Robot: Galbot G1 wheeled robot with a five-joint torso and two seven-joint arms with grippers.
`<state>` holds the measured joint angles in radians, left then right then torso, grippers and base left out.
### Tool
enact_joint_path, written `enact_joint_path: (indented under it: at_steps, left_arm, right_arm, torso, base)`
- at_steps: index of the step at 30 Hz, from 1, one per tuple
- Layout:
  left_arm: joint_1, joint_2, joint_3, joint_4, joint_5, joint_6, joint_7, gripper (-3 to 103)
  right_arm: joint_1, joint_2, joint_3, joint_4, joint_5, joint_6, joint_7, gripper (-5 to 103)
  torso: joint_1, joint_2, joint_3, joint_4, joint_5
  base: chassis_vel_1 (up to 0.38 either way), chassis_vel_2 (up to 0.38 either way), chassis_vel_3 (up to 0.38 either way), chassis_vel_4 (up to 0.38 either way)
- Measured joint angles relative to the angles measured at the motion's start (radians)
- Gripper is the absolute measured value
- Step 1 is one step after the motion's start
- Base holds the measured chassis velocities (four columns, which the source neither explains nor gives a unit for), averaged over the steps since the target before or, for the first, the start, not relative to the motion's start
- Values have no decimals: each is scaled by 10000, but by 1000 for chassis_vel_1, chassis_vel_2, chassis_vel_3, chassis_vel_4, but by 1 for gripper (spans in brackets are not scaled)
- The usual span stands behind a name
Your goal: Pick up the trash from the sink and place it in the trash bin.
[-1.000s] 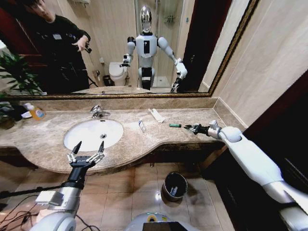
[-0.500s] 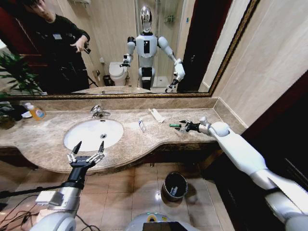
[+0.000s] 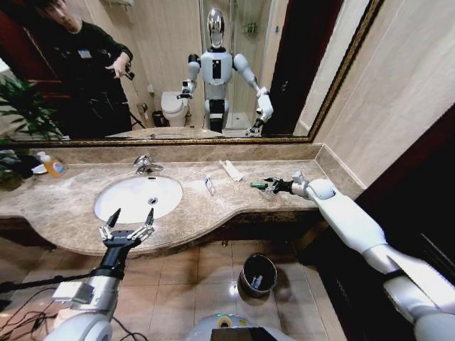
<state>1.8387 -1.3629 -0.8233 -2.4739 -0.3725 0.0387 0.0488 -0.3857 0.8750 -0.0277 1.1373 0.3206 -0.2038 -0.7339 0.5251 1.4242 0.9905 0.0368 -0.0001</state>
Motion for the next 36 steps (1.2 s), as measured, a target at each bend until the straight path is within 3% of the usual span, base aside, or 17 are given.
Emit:
enact_joint_path:
  at_steps: [11, 16, 20, 22, 24, 31, 36]
  left_arm:
    - [0, 0, 0, 0, 0, 0, 0, 100]
    - [0, 0, 0, 0, 0, 0, 0, 100]
    - [0, 0, 0, 0, 0, 0, 0, 100]
    - [0, 0, 0, 0, 0, 0, 0, 100]
    - [0, 0, 0, 0, 0, 0, 0, 100]
    - [0, 0, 0, 0, 0, 0, 0, 100]
    - [0, 0, 0, 0, 0, 0, 0, 100]
  right_arm:
    - [-70, 56, 56, -146, -174, 75, -21, 61]
    - [-77, 60, 55, -154, -175, 76, -22, 49]
    - [-87, 78, 54, -202, -175, 100, -17, 28]
    - [-89, 79, 52, -204, -176, 106, -7, 28]
    - [-89, 69, 50, -191, -176, 114, 12, 22]
    - [-264, -17, 156, 45, -98, 136, 189, 20]
    - [-1019, -227, 774, 913, 476, 162, 987, 20]
  torso:
    - [-1, 0, -1, 0, 0]
    - [-1, 0, -1, 0, 0]
    - [-1, 0, -1, 0, 0]
    - [-1, 0, -1, 0, 0]
    - [-1, 0, 0, 0, 1]
    - [0, 0, 0, 0, 4]
    - [0, -1, 0, 1, 5]
  base:
    - [0, 0, 0, 0]
    - [0, 0, 0, 0]
    - [0, 0, 0, 0]
    - [0, 0, 0, 0]
    - [0, 0, 0, 0]
    - [0, 0, 0, 0]
    - [0, 0, 0, 0]
